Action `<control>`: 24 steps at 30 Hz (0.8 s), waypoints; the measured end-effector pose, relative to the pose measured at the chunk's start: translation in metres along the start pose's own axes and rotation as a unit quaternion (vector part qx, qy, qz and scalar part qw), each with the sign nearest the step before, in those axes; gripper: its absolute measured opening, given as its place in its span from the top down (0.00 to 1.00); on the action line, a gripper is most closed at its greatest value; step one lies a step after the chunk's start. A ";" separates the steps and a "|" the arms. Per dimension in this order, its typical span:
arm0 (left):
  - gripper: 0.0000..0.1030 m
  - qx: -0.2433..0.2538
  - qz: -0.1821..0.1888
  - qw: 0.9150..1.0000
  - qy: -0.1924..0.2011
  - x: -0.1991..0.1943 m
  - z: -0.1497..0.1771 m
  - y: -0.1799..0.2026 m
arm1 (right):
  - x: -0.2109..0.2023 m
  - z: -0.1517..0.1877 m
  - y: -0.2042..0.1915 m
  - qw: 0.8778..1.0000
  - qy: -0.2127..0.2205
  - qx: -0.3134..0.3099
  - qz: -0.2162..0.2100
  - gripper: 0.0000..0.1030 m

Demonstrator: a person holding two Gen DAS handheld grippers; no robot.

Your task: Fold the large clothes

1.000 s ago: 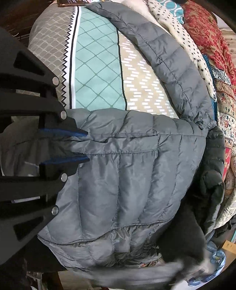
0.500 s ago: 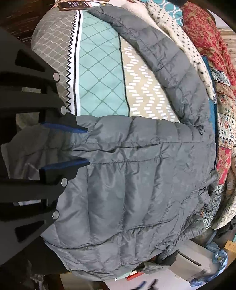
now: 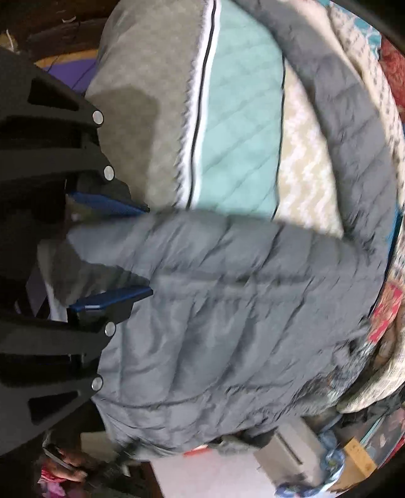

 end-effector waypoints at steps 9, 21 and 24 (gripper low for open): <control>0.74 0.065 0.084 0.994 0.035 -0.032 0.017 0.056 | -0.049 -0.014 0.051 0.995 0.033 0.011 0.096 0.92; 0.77 0.060 0.053 0.996 0.037 -0.048 0.017 0.031 | -0.086 -0.009 0.098 0.954 0.111 0.100 0.258 0.38; 0.77 0.030 0.033 0.995 0.084 -0.075 0.021 0.004 | -0.107 -0.030 0.075 0.951 0.152 0.057 0.262 0.38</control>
Point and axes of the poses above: each gripper's, at about its wrist camera, not at the fingertips, and x roughly the way its jaws point, y to its right, z to its underside, the point moved 2 cm from there along x, roughly the way its jaws point, and after that the axes turned 9 degrees about x, right-handed, at the moved point
